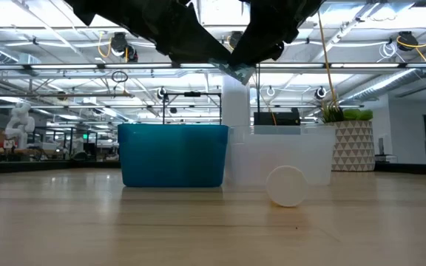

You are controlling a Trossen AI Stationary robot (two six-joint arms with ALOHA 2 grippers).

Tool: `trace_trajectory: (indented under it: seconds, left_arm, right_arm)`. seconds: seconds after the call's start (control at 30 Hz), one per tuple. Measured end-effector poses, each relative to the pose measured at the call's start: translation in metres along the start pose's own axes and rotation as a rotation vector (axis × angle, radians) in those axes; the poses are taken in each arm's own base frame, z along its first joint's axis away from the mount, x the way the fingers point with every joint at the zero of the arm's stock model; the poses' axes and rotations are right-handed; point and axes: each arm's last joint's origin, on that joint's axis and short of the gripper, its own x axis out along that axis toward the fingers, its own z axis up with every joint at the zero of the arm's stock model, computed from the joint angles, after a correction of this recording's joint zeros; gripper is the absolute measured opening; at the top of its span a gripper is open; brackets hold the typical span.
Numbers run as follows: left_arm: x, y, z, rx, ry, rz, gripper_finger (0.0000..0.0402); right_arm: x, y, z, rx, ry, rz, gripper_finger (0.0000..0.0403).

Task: Pick and place medicine bottles into bin by pill shape (circle, oval)
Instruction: Put the small blue pill bottle into the transparent bin

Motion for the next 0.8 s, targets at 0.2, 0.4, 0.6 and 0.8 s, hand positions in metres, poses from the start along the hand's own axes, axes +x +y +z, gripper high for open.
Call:
trace_trajectory:
  seconds: [0.2, 0.4, 0.6, 0.8]
  left_arm:
    - [-0.018, 0.004, 0.012, -0.014, -0.025, -0.007, 0.0101]
    - [-0.053, 0.009, 0.023, -0.020, 0.005, 0.013, 0.0111]
    - [-0.097, 0.014, 0.035, -0.016, -0.012, 0.087, 0.0109]
    - [-0.116, 0.016, 0.046, -0.045, -0.292, 0.141, 0.0103]
  right_arm:
    - [-0.009, -0.003, 0.002, -0.027, -0.009, -0.012, 0.0202]
    - [-0.046, -0.005, 0.005, -0.053, -0.095, -0.096, 0.0292]
    - [-0.064, -0.005, -0.013, -0.096, -0.292, -0.116, 0.0314]
    - [-0.058, -0.005, -0.041, -0.145, -0.636, -0.037, 0.0314]
